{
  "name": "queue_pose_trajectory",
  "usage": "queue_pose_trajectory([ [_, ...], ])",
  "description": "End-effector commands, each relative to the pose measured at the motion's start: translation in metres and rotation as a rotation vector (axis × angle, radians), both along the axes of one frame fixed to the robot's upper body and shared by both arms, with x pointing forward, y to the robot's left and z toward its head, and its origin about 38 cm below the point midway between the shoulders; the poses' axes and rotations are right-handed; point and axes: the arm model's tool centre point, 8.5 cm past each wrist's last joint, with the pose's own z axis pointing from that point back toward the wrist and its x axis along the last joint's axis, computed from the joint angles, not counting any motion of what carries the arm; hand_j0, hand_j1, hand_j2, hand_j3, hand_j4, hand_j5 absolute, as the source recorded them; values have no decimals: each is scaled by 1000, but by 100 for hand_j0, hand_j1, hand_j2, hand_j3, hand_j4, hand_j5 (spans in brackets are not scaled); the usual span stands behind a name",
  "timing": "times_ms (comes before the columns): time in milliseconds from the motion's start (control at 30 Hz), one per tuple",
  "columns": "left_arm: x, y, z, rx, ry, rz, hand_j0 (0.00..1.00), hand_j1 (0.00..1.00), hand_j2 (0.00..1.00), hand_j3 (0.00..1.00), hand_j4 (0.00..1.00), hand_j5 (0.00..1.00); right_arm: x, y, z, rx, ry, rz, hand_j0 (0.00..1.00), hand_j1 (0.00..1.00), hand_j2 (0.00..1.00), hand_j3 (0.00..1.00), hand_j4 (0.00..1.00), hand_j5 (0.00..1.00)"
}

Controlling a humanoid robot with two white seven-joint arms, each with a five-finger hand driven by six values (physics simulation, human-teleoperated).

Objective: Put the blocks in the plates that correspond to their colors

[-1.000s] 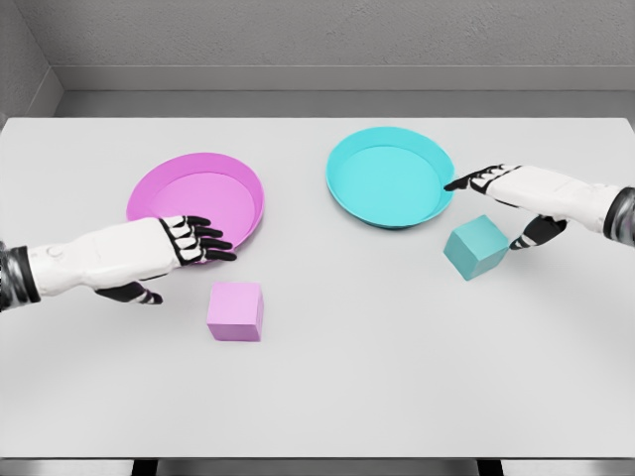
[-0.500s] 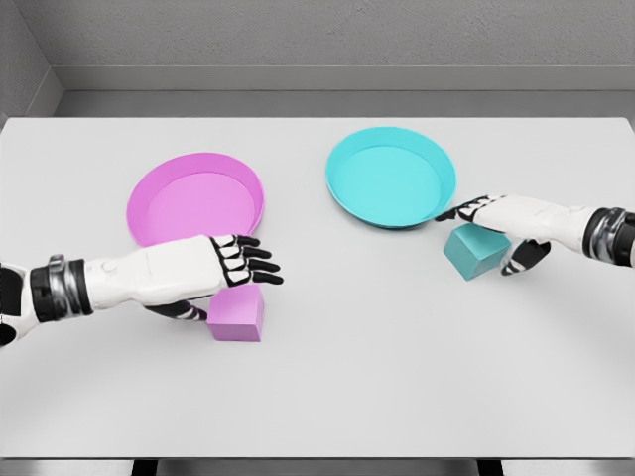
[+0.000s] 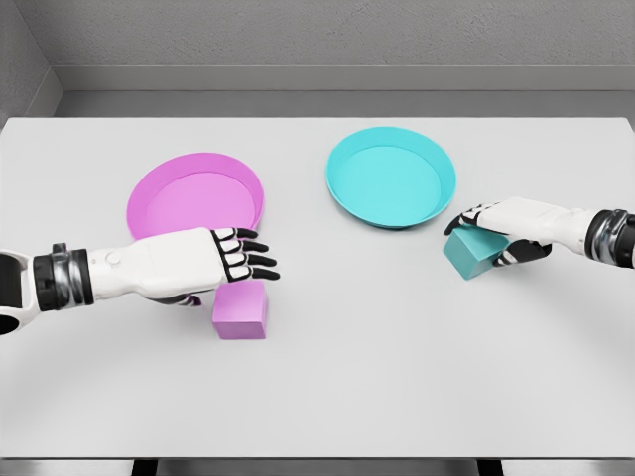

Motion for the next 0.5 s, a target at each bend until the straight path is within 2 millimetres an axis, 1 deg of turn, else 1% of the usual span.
queue_pose_trajectory([
  [0, 0, 1, -1, 16, -10, 1, 100, 100, 100, 100, 100, 100, -1, 1, 0, 6, 5, 2, 57, 57, 57, 57, 57, 57],
  [100, -2, -3, -5, 26, -4, -13, 100, 100, 100, 100, 100, 100, -1, 2, 1, 8, 2, 5, 57, 57, 57, 57, 57, 57],
  [167, -3, -4, -6, 31, -6, -18, 100, 100, 100, 100, 100, 100, -1, 5, 6, 13, -11, 15, 57, 57, 57, 57, 57, 57],
  [467, -4, -8, -12, 67, -27, -32, 100, 100, 100, 100, 100, 100, 5, 9, 23, 19, -51, 23, 57, 57, 57, 57, 57, 57],
])
